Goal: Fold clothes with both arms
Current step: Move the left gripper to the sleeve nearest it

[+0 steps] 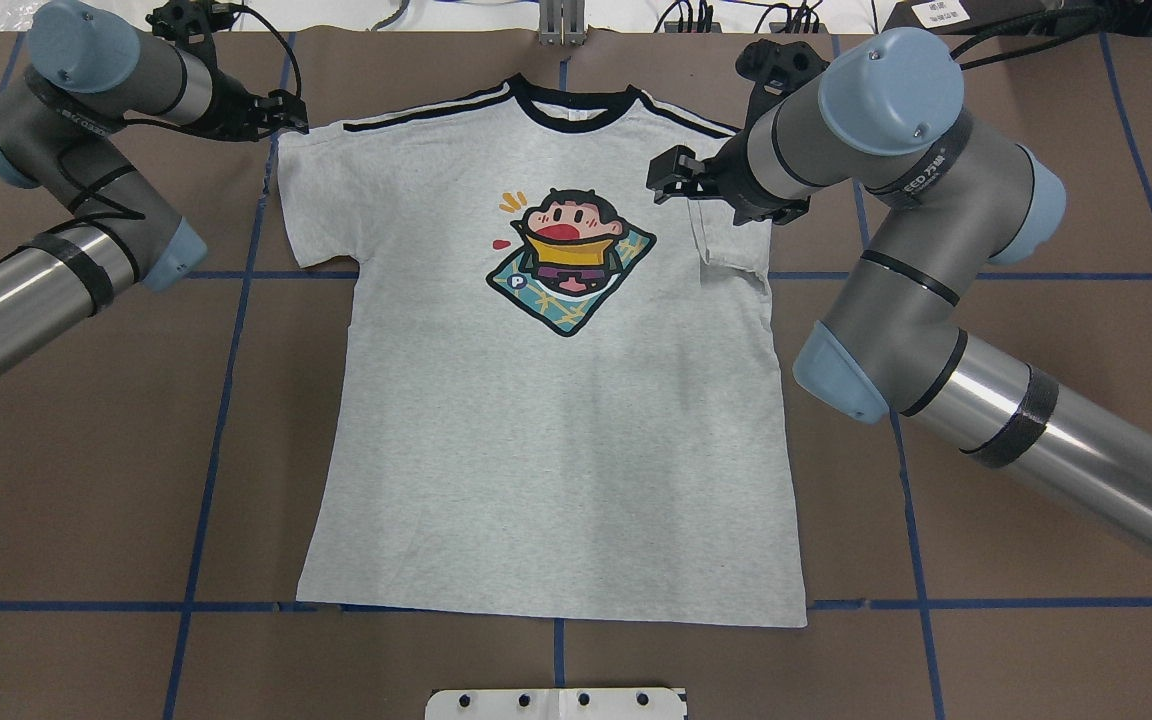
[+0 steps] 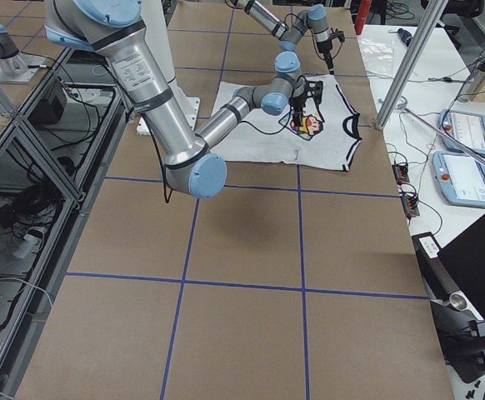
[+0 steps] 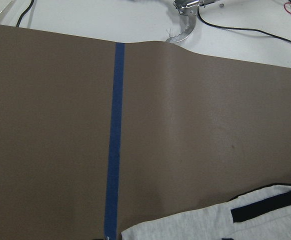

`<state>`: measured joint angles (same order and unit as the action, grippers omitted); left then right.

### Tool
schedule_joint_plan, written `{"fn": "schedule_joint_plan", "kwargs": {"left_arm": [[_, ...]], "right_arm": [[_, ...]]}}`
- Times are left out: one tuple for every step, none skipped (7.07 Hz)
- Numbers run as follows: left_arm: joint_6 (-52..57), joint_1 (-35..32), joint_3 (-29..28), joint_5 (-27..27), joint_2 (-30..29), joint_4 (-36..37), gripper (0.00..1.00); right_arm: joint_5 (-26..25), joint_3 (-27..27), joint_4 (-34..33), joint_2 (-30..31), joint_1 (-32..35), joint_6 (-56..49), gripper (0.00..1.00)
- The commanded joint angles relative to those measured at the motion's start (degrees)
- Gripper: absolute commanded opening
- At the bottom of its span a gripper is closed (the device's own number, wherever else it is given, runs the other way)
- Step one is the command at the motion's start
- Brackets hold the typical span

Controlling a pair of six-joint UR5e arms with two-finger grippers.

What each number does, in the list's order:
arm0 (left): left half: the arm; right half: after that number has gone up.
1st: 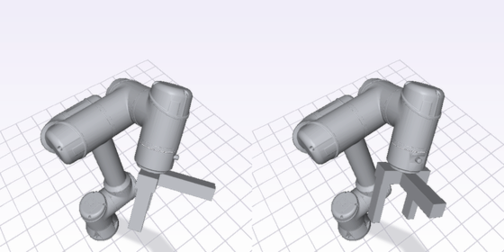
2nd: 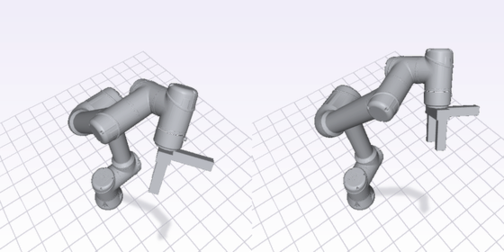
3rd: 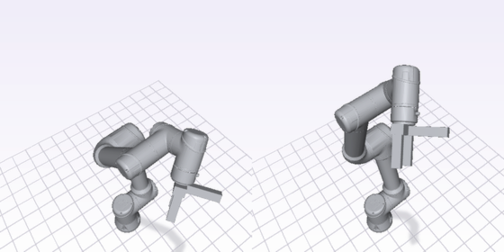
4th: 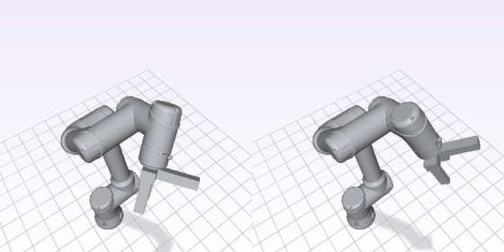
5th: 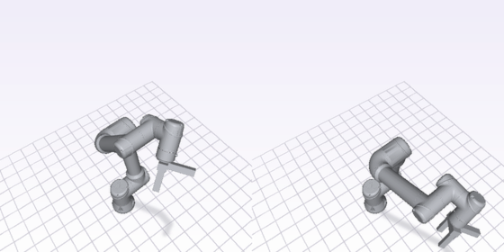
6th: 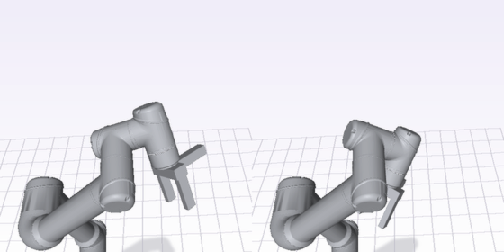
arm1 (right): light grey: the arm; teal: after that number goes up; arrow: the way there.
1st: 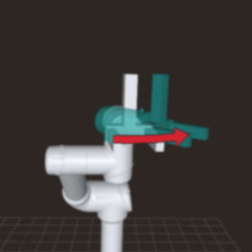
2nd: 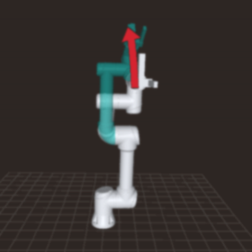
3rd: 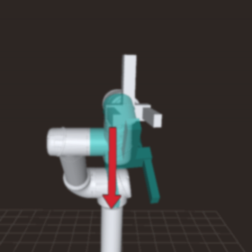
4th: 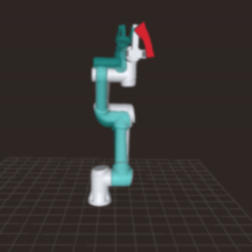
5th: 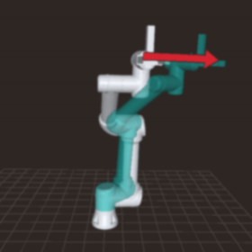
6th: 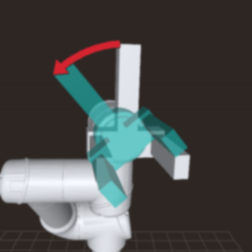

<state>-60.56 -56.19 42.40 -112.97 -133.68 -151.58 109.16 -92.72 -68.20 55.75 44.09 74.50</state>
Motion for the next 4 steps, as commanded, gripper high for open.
{"fn": "schedule_joint_plan", "kwargs": {"left_arm": [[0.18, 0.64, -0.83, -0.06, 0.0, -0.03, 0.69], [0.36, 0.64, -1.0, -0.06, 0.0, -0.03, 0.63], [0.36, 0.64, -1.09, -0.06, 0.0, -0.03, 0.52], [0.36, 0.64, -1.27, 0.03, 0.0, -0.03, 0.39]], "right_arm": [[0.0, 0.17, 0.0, -0.03, -0.24, -0.32, 1.0], [0.0, 0.26, 0.0, -0.12, -0.24, -0.32, 1.0], [-0.09, 0.35, 0.0, -0.2, -0.24, -0.32, 1.0], [-0.09, 0.43, 0.0, -0.29, -0.24, -0.58, 1.0]]}}
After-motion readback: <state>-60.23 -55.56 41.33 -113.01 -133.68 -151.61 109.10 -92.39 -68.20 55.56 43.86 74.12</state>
